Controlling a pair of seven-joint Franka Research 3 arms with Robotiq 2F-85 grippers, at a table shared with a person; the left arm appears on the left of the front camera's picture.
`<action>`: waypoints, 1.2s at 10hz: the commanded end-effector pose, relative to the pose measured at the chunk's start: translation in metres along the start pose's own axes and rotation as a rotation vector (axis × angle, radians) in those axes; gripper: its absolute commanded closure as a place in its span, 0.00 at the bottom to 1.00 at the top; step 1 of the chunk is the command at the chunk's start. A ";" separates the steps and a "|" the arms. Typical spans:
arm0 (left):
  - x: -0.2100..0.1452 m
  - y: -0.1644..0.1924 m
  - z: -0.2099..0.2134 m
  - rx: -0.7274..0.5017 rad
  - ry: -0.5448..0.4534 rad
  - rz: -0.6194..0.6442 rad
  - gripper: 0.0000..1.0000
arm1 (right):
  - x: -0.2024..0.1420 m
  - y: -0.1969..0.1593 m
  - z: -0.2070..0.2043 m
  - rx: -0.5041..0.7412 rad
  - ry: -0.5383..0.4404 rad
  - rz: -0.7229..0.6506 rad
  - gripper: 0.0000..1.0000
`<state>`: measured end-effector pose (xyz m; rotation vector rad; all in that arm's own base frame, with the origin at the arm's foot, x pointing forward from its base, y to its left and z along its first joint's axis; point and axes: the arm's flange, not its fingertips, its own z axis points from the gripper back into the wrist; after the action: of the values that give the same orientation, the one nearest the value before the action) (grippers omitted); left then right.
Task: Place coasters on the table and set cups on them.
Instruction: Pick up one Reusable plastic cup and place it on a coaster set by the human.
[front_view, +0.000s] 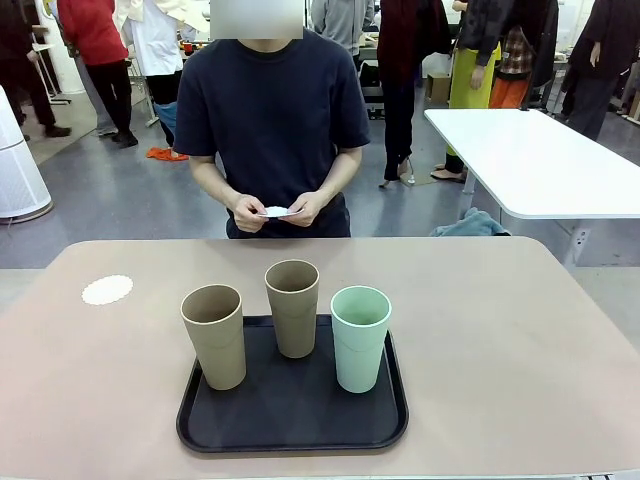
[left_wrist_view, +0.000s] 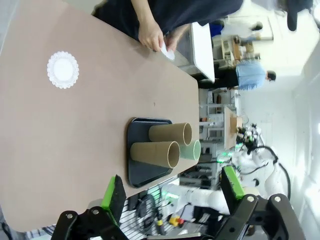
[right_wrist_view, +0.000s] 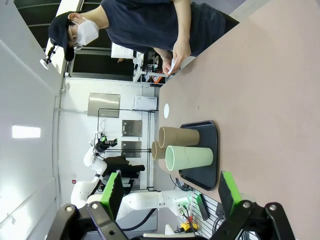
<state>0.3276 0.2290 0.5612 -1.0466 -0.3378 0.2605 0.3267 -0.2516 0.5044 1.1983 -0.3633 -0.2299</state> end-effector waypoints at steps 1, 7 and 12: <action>-0.006 -0.039 -0.015 0.117 0.181 -0.451 0.00 | 0.000 -0.001 0.000 0.010 0.000 0.001 0.00; -0.052 -0.095 -0.179 0.854 0.529 -1.264 0.00 | 0.000 -0.001 0.000 0.010 0.000 0.001 0.00; -0.064 -0.074 -0.238 0.890 0.718 -1.250 0.00 | 0.000 -0.001 0.000 0.010 0.000 0.001 0.00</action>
<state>0.3673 -0.0269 0.4913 0.1662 -0.1926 -1.0462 0.3262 -0.2522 0.5040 1.1969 -0.3631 -0.2330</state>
